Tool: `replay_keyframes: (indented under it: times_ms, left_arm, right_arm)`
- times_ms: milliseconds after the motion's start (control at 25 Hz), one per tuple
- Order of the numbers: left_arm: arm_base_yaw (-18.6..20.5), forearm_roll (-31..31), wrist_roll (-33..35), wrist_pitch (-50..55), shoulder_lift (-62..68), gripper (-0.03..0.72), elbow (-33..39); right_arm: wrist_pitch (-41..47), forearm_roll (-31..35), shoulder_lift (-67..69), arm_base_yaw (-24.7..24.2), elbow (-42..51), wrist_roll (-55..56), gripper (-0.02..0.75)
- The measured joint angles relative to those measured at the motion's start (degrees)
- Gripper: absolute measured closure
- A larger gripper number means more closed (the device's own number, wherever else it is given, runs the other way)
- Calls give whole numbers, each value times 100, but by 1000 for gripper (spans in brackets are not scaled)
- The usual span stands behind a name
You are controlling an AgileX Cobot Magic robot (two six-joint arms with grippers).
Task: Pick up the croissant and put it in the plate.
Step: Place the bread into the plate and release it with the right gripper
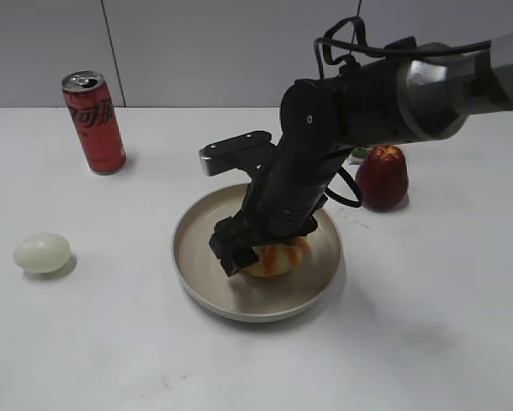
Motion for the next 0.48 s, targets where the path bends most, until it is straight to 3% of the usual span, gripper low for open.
replay_keyframes:
  times_ms: [240,480]
  left_arm:
    - [0,0,0,0,0,102,0]
    - [0,0,0,0,0,102,0]
  right_arm:
    - [822,39,0,0,-324,6,119]
    - [1882,-198,-4,-42,-1652,11,134]
